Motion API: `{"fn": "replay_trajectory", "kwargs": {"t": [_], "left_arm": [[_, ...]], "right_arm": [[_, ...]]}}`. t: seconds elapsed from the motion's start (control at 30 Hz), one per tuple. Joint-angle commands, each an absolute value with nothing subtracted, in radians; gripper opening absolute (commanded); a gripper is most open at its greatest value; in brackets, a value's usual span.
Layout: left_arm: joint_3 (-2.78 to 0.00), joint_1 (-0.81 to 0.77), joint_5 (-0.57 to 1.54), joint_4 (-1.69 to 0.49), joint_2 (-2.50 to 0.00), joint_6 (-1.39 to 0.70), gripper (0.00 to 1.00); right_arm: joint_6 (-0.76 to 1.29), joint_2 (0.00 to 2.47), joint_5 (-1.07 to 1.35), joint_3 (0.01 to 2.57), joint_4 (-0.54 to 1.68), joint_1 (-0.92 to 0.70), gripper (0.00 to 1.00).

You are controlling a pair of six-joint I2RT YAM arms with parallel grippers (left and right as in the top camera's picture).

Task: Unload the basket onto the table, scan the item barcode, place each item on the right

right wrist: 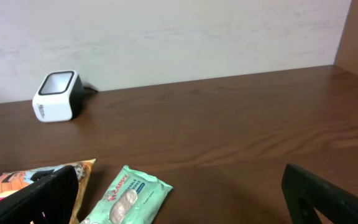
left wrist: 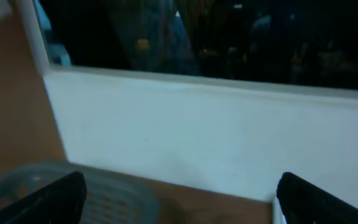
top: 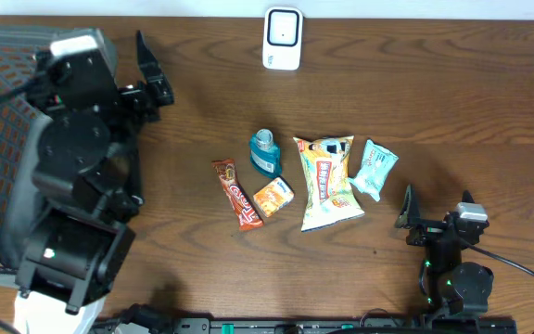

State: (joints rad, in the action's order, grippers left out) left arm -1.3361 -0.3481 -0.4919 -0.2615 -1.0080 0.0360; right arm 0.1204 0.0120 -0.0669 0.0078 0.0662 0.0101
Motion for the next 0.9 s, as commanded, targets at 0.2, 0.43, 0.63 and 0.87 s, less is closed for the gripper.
{"fn": "replay_trajectory", "kwargs": {"t": [0.2, 0.43, 0.63, 0.87], "left_arm": [[-1.404, -0.344, -0.480, -0.299, -0.942, 0.253, 0.98], [-1.350, -0.344, -0.463, -0.299, -0.854, 0.123, 0.98], [-1.332, -0.344, -0.452, -0.290, -0.777, 0.122, 0.98], [-1.332, -0.344, -0.426, -0.303, -0.620, 0.121, 0.98]], "right_arm": [[0.107, 0.007, -0.069, 0.006, 0.068, -0.002, 0.99], [0.107, 0.007, -0.069, 0.006, 0.068, -0.002, 0.99], [0.108, 0.007, -0.078, 0.006, 0.067, -0.002, 0.99], [0.419, 0.007, 0.157, 0.006, 0.066, -0.002, 0.99]]}}
